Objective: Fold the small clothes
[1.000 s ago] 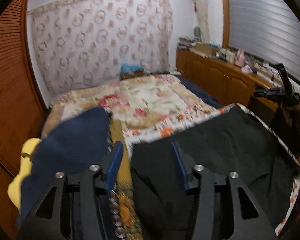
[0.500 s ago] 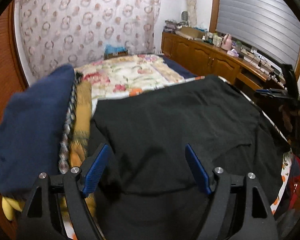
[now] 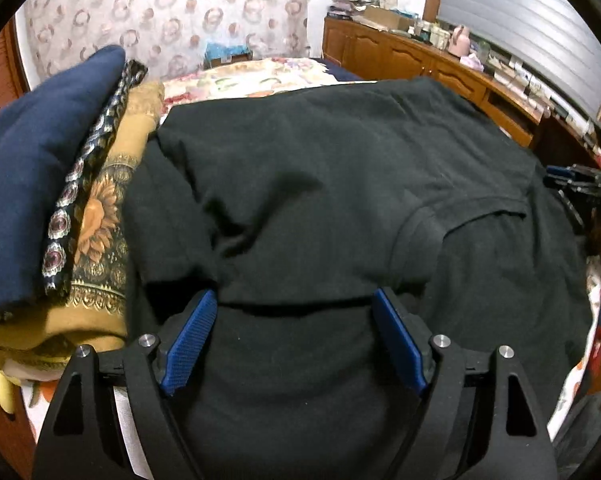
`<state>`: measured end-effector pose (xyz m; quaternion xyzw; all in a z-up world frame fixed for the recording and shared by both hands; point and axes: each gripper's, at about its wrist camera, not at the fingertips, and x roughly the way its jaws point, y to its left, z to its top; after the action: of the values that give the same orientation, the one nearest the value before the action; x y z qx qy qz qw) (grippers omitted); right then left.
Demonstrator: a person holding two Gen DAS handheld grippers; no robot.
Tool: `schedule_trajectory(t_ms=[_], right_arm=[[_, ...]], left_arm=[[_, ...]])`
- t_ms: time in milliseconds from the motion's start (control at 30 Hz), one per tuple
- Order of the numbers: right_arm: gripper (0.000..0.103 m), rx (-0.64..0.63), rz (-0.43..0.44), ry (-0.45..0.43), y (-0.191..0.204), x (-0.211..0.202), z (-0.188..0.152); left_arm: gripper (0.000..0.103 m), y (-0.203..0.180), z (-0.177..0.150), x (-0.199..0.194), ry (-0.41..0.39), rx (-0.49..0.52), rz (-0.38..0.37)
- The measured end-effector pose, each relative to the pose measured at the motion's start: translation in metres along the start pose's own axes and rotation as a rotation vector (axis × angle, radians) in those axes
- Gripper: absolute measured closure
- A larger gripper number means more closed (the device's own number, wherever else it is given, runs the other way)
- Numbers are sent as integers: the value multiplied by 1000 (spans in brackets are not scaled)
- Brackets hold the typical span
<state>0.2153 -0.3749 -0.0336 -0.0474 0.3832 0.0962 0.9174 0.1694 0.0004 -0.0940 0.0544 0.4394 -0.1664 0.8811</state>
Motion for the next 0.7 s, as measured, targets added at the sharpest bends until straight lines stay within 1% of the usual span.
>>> schedule_trajectory(t_ms=[167, 200, 233, 300, 333, 367, 433, 500, 600, 700], right_arm=[[54, 9, 8, 13, -7, 0, 5], [56, 4, 9, 13, -7, -1, 3], [61, -2, 15, 14, -8, -1, 4], [85, -26, 26, 11, -5, -4, 1], [94, -43, 26, 11, -4, -4, 2], [94, -52, 25, 8, -3, -11, -11], [95, -67, 2, -7, -3, -15, -20], [95, -50, -17, -27, -10, -20, -23], [95, -18, -3, -35, -17, -24, -24], [95, -13, -2, -29, -13, -21, -23]], left_arm=[[21, -8, -4, 1, -8, 20, 25], [20, -5, -5, 1, -8, 19, 24], [19, -5, -6, 1, -7, 20, 23], [16, -5, -5, 2, -4, 19, 24], [14, -5, -5, 2, -3, 16, 25], [11, -4, -5, 3, -1, 14, 28], [8, -5, -4, 5, 4, 16, 30], [8, -5, -4, 5, 5, 14, 30], [8, -5, -3, 5, 5, 15, 30], [8, -5, -3, 5, 5, 15, 30]])
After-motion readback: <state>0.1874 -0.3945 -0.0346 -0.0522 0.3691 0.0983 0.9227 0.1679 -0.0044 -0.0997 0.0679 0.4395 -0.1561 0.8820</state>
